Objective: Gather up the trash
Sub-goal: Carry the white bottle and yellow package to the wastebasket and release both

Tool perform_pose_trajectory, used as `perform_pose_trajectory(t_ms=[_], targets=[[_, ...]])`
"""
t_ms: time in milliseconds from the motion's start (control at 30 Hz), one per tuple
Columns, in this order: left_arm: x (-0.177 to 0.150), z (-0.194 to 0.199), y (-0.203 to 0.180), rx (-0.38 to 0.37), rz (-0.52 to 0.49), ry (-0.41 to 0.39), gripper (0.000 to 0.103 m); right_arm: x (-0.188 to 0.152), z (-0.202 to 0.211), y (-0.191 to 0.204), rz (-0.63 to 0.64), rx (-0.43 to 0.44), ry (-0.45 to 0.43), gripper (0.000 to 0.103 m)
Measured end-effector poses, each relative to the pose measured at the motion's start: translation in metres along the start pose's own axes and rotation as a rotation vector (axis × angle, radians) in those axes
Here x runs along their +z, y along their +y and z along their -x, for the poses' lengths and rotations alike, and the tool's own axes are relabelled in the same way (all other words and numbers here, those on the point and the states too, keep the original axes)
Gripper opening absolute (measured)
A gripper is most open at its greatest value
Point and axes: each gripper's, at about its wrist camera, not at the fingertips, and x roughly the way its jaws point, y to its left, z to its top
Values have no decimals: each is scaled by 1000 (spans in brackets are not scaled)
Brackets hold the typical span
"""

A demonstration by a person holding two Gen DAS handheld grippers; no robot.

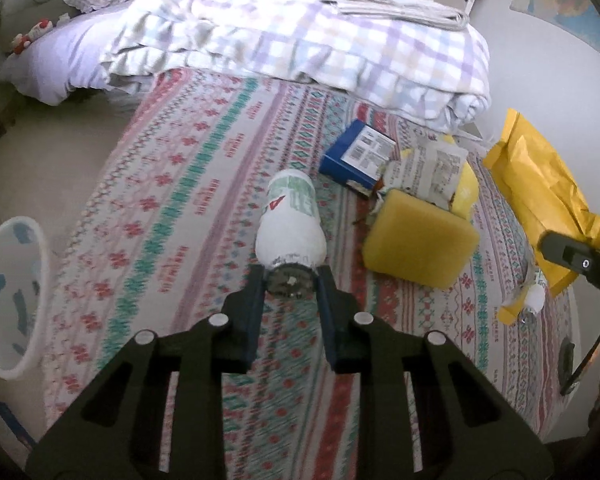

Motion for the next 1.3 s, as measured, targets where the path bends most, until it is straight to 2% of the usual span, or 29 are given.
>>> perform_pose_trajectory(t_ms=[533,867,1300], targets=[[-8,45,68,75,61,-49,27,16,-22,74,88,70,6,18],[-24,78,133,145,134,-66,27,23,-48,142,164,134,29,18],[-55,106,216,219,244,-56,27,15,-86,228,241,200,79,18]])
